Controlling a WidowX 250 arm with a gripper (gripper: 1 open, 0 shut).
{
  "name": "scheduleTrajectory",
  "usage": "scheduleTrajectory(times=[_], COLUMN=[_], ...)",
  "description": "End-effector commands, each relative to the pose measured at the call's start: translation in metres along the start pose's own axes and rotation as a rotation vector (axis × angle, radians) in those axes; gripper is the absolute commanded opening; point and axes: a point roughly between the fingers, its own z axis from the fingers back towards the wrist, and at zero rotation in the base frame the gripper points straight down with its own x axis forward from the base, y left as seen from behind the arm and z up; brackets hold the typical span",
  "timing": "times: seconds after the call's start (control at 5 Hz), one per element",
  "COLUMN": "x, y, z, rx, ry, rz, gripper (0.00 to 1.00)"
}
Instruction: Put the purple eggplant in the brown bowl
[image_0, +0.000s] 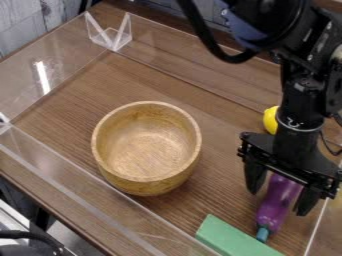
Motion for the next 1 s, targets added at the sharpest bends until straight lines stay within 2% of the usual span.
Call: scheduleTrajectory(times=[0.0,0.2,0.8], x=[0.0132,0.0137,0.0151], y=[-0.0045,-0.0033,-0.0001], z=[0.0278,0.0293,0.0239], rx=[-0.042,-0.047,-0.051], ry=[-0.097,-0.104,-0.098], rz=[0.003,0.012,0.038], gripper=[1.00,1.00,1.00])
